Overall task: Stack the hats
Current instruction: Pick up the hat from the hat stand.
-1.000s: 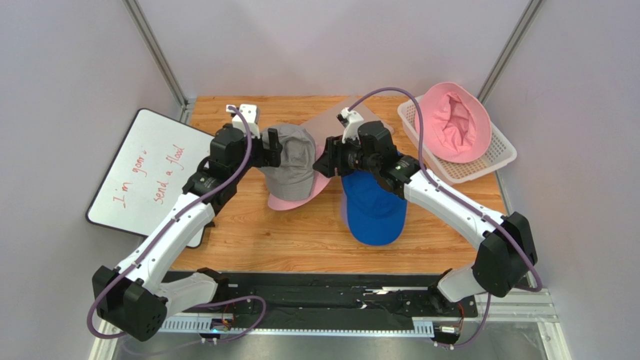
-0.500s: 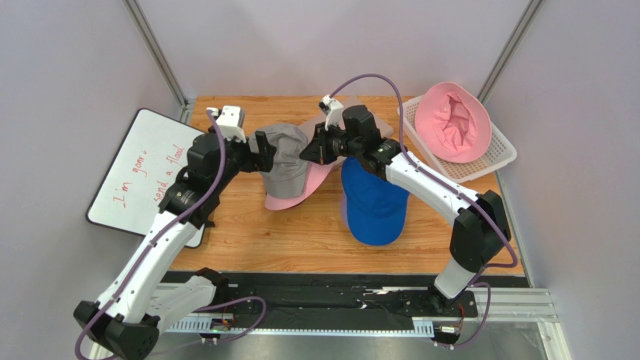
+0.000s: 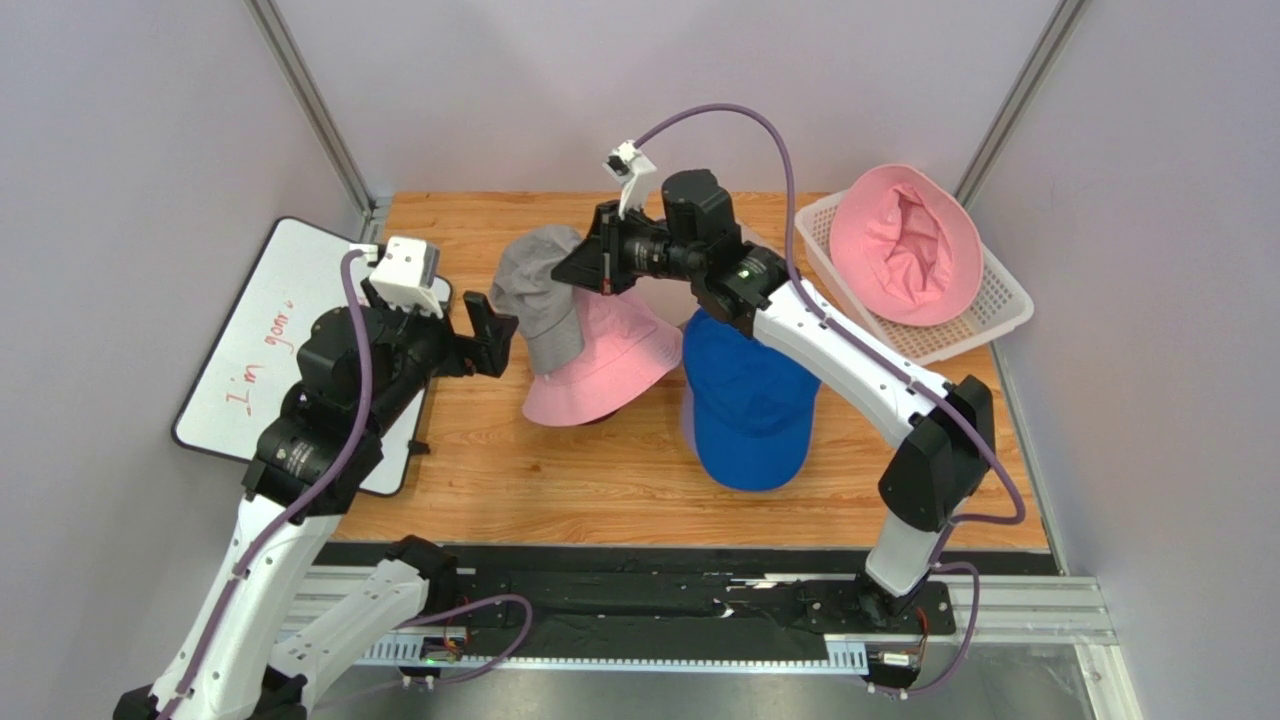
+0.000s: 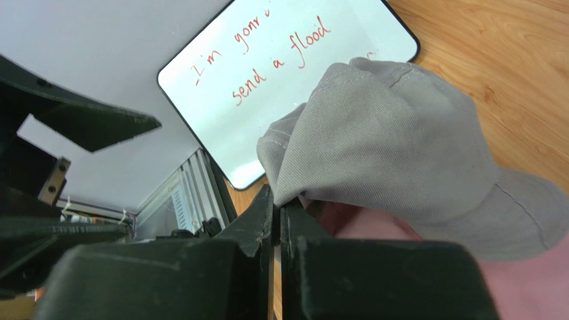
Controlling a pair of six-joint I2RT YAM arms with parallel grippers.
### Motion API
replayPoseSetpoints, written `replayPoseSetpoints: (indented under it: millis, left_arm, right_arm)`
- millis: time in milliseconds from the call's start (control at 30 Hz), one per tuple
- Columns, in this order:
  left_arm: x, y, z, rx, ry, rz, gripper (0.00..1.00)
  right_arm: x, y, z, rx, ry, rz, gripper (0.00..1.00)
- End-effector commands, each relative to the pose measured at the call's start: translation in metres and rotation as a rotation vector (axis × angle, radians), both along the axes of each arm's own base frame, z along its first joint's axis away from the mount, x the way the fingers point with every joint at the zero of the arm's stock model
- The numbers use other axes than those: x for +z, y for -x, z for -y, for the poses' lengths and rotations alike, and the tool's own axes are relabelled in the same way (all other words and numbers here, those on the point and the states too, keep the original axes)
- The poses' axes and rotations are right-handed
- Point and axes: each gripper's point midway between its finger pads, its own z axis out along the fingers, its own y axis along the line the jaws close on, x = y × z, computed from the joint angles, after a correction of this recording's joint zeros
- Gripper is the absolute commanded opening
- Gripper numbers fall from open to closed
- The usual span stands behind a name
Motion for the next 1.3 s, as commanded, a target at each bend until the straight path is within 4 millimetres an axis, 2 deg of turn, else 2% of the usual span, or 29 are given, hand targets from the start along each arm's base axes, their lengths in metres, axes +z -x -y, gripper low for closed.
replayPoseSetpoints:
  millis: [0, 100, 267, 300, 433, 700, 800, 867, 1067, 1200, 1267]
  left_arm:
    - [-0.011, 0.009, -0.006, -0.005, -0.036, -0.013, 0.99]
    - [-0.016, 0.011, -0.009, 0.003, -0.048, -0.022, 0.99]
    - [-0.026, 0.012, -0.008, 0.001, -0.043, -0.041, 0.99]
    - [-0.028, 0.012, -0.007, -0.004, -0.041, -0.044, 0.99]
    - [-0.034, 0.010, -0.003, -0.011, -0.019, -0.055, 0.99]
    - [-0.037, 0.000, 0.006, -0.016, 0.026, -0.052, 0.99]
    - [-0.030, -0.011, 0.007, 0.014, 0.066, -0.017, 0.99]
    - [-0.016, -0.020, 0.011, 0.018, 0.090, 0.021, 1.00]
    - [0.014, -0.055, 0.010, 0.102, 0.120, 0.081, 1.00]
    - [0.013, -0.088, 0.007, 0.186, 0.079, 0.080, 1.00]
    - [0.013, -0.102, 0.017, 0.168, 0.087, 0.086, 1.00]
  right_arm:
    - [0.036, 0.002, -0.025, 0.038, -0.085, 0.045, 0.00]
    - [0.038, -0.004, -0.032, 0.020, -0.091, 0.077, 0.00]
    - [0.030, -0.030, -0.037, -0.064, -0.077, 0.124, 0.00]
    - [0.034, -0.032, -0.038, -0.068, -0.084, 0.132, 0.00]
    - [0.041, -0.033, -0.042, -0.061, -0.094, 0.118, 0.00]
    - [0.064, -0.021, -0.021, -0.089, -0.058, 0.145, 0.00]
    - [0.065, -0.015, -0.011, -0.093, -0.029, 0.147, 0.00]
    - [0.062, -0.009, -0.004, -0.094, 0.005, 0.148, 0.00]
    - [0.038, -0.002, 0.015, -0.124, 0.096, 0.130, 0.02]
    - [0.017, 0.001, 0.023, -0.131, 0.149, 0.105, 0.02]
    - [0.015, 0.002, 0.027, -0.139, 0.158, 0.110, 0.03]
